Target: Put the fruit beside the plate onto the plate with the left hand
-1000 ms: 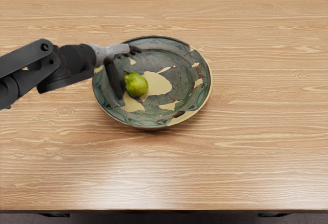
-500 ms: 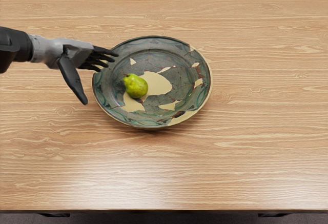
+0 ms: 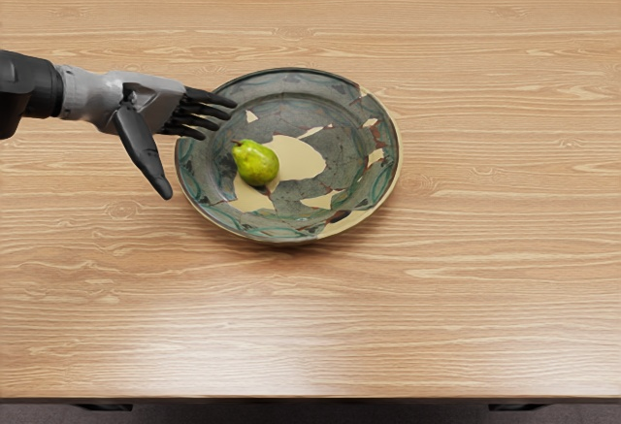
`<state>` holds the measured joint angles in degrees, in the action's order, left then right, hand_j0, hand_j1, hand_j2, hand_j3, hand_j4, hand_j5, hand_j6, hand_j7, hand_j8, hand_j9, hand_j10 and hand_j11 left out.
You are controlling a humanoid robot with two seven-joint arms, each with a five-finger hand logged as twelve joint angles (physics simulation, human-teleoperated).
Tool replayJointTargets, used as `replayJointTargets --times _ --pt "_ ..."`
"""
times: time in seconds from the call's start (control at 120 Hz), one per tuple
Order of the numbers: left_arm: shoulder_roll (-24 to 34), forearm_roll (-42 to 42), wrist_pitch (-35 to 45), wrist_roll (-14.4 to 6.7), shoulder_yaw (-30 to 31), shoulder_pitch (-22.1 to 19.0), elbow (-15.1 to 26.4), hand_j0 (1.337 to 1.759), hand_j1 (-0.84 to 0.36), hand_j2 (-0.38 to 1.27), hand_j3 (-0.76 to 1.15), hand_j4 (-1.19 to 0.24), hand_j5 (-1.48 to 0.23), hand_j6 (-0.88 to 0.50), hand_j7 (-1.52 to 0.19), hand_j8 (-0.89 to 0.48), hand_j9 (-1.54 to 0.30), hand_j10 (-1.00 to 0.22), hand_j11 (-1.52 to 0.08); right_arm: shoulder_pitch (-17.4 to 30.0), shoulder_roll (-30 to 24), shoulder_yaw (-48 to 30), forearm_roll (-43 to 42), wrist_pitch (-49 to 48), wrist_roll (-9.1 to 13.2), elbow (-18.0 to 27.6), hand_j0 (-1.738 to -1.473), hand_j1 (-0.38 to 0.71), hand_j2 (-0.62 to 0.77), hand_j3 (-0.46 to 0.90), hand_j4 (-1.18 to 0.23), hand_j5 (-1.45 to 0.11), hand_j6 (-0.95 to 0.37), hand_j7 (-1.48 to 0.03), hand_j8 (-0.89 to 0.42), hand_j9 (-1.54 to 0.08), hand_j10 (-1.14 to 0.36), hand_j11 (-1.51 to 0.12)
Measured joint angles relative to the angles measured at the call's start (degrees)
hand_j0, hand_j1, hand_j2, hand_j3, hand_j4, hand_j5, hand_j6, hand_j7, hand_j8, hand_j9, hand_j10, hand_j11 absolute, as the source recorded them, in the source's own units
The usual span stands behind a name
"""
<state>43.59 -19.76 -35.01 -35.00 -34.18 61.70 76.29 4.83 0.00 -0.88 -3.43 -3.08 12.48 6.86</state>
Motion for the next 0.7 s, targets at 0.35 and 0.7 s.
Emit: replayJointTargets --times 0.35,0.7 --pt "0.0 0.0 0.0 0.0 0.0 0.0 0.0 1.658 0.33 0.00 0.00 -0.02 -0.03 -0.02 -0.03 -0.02 -0.03 -0.02 -0.03 0.0 0.0 0.0 0.0 0.0 0.0 0.0 -1.658 -0.35 0.00 0.00 0.00 0.00 0.00 0.00 0.00 0.00 0.00 0.00" --pt "0.0 0.0 0.0 0.0 0.0 0.0 0.0 1.658 0.33 0.00 0.00 -0.02 -0.03 -0.02 -0.03 -0.02 -0.03 -0.02 -0.03 0.0 0.0 0.0 0.0 0.0 0.0 0.0 -1.658 -0.35 0.00 0.00 0.00 0.00 0.00 0.00 0.00 0.00 0.00 0.00"
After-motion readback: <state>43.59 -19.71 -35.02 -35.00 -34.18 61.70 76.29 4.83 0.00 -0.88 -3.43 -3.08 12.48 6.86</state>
